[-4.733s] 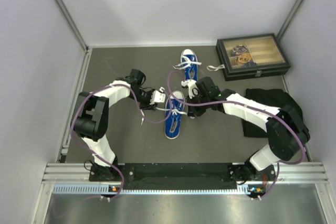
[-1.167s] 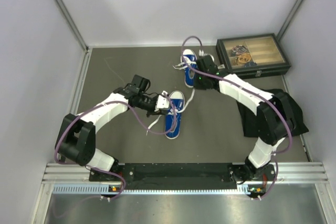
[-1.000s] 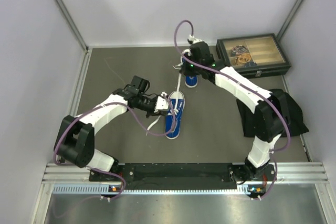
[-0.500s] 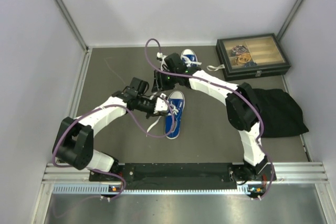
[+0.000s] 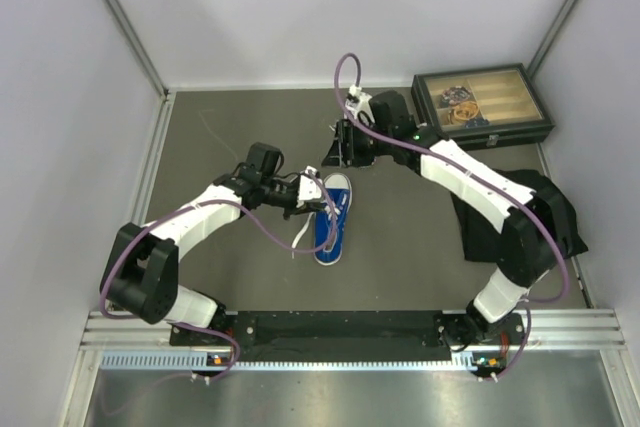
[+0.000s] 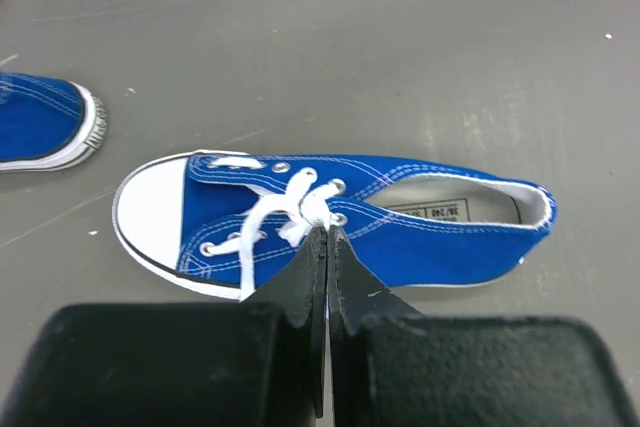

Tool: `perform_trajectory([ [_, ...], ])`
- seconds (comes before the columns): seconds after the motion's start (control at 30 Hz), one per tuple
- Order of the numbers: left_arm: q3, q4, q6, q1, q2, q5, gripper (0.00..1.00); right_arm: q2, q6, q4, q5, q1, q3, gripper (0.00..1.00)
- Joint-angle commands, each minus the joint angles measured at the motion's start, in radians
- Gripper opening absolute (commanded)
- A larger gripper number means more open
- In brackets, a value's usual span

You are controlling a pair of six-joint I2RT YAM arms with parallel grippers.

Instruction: Tie the shoes

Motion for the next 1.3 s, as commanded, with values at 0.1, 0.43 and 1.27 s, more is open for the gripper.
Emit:
perform_trajectory([
  [0.1,-0.009,0.124,-0.088,0.003,0.011,0.012,0.0,-0.046,0.033,0.065,-0.089,0.022,-0.136,0.47],
  [0.43,-0.014,0.126,-0.098,0.032,0.029,0.003,0.0,0.011,0.06,0.047,-0.066,0.082,-0.113,0.43],
  [1.27,-0.017,0.181,-0.136,0.064,0.049,0.035,0.0,0.055,0.096,0.006,-0.021,0.08,-0.12,0.35],
])
